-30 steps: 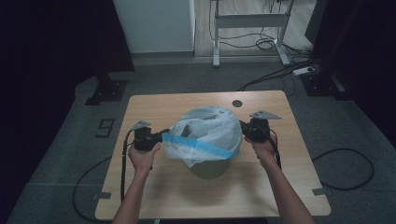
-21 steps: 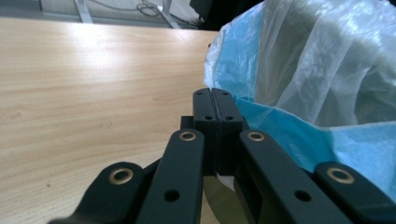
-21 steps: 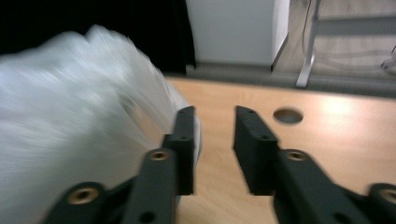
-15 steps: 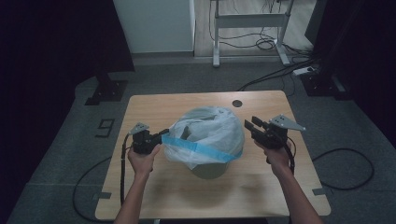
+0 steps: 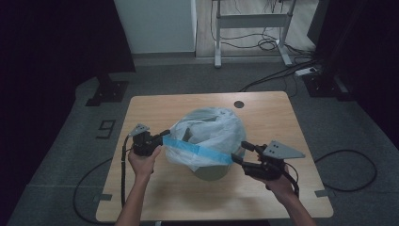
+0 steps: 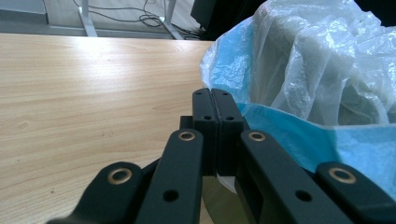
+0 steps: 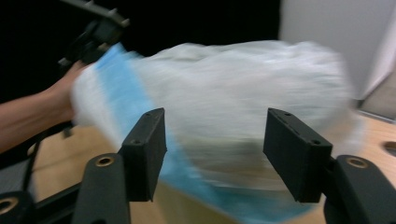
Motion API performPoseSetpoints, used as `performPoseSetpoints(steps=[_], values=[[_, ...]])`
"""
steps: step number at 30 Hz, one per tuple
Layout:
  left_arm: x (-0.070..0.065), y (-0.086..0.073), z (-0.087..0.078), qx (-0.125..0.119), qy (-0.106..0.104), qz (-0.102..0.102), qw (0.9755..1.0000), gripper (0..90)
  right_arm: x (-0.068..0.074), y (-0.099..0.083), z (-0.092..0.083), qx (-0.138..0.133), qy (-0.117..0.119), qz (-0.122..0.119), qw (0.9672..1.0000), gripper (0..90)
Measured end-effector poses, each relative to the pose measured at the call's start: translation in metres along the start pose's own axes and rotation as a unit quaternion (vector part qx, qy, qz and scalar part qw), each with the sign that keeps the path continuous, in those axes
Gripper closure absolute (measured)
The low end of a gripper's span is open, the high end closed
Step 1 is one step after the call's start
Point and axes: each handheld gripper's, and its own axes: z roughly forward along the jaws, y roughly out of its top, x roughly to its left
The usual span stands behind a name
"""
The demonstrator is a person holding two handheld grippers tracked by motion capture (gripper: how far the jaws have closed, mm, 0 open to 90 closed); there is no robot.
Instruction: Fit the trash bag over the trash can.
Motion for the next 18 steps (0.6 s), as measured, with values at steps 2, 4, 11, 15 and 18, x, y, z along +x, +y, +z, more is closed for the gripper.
performPoseSetpoints(steps=[2, 4, 11, 15, 18], values=[[-0.001, 0.0, 0.0, -0.001, 0.0, 0.001, 1.0, 89.3, 0.007, 0.001, 0.003, 0.001, 0.004, -0.013, 0.9999, 34.2], [-0.001, 0.001, -0.001, -0.001, 0.0, 0.001, 1.0, 89.2, 0.012, 0.004, 0.004, 0.0, 0.015, -0.016, 0.9998, 33.6], [-0.002, 0.002, -0.003, -0.003, 0.001, 0.003, 1.0, 89.2, 0.035, 0.016, 0.015, 0.008, 0.04, -0.05, 0.9979, 32.1], [-0.002, 0.002, -0.005, -0.005, 0.0, 0.002, 1.0, 89.2, 0.041, 0.019, 0.03, 0.025, 0.052, -0.058, 0.9966, 32.3], [-0.002, 0.002, -0.005, -0.004, -0.001, 0.002, 1.0, 89.1, 0.045, 0.017, 0.038, 0.033, 0.055, -0.069, 0.9955, 39.8]])
